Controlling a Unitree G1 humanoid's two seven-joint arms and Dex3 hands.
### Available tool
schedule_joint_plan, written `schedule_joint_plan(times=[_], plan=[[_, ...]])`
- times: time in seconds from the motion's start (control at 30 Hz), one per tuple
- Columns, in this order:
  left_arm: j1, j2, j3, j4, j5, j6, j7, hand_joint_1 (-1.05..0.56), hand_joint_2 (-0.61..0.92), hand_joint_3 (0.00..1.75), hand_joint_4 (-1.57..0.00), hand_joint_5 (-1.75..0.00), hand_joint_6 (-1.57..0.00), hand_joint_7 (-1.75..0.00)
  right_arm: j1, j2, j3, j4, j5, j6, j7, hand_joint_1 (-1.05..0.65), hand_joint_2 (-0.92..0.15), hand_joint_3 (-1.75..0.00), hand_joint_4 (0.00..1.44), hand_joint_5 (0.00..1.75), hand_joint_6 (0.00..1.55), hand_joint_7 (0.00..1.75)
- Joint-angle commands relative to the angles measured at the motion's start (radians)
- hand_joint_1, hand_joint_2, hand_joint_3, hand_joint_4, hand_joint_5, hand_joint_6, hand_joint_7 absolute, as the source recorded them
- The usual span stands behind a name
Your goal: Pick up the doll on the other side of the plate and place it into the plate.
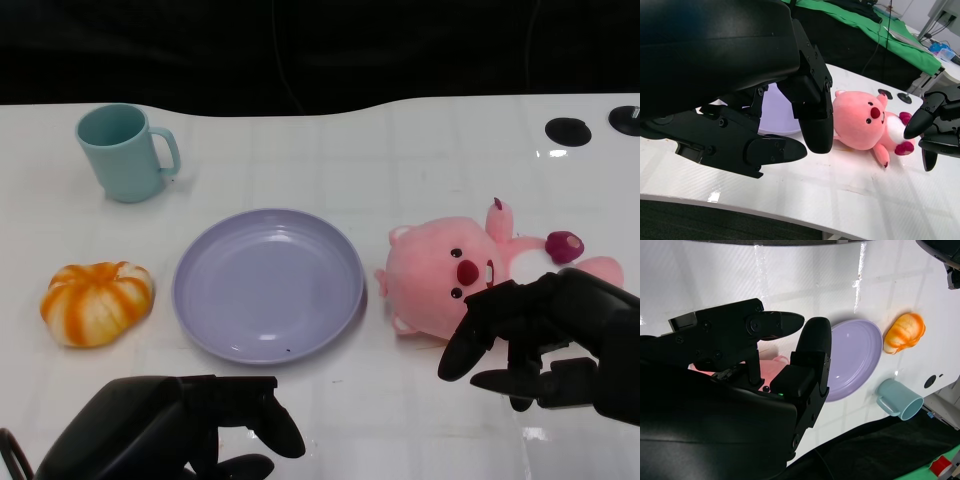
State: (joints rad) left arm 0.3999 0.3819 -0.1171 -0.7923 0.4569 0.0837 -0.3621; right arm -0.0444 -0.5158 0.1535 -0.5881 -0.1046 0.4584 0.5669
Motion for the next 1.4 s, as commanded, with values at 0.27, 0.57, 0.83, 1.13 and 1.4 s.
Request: schedule_joint_plan(times=[0.27,0.57,0.83,1.13,1.4], plan=[[0.0,0.01,0.006,-0.012,-0.002,0.005,-0.013,-0.25,0.92,0.39,-0.62,-1.64,-0.71,-0.86,-0.007,-0.003,-0.006,-0.002,-0.001,-0.007,-0.011,-0.19,-0.92,-0.26,0.71,1.38,0.72,0.86],[-0.001,0.009,0.005,-0.011,0.002,0.005,-0.012,-0.24,0.92,0.4,-0.63,-1.65,-0.71,-0.86,-0.002,0.014,-0.01,-0.009,-0.016,0.001,-0.056,-0.2,-0.92,-0.24,0.67,1.36,0.62,0.81],[-0.001,0.012,0.006,-0.004,-0.001,-0.003,-0.01,-0.24,0.92,0.4,-0.63,-1.66,-0.71,-0.86,0.003,0.027,-0.022,0.005,-0.043,-0.011,-0.109,-0.24,-0.92,-0.19,0.55,1.33,0.47,0.66],[0.005,0.011,0.008,-0.008,-0.003,-0.003,-0.01,-0.24,0.92,0.39,-0.63,-1.64,-0.71,-0.86,-0.015,0.044,-0.037,0.029,-0.086,-0.003,-0.168,-0.36,-0.92,-0.1,0.22,1.3,0.3,0.51],[0.007,0.013,0.01,-0.007,-0.003,-0.01,-0.008,-0.25,0.92,0.4,-0.63,-1.65,-0.71,-0.86,-0.056,-0.013,0.008,0.028,-0.256,0.062,-0.152,-0.52,-0.92,-0.09,0.11,1.1,0.19,0.43]])
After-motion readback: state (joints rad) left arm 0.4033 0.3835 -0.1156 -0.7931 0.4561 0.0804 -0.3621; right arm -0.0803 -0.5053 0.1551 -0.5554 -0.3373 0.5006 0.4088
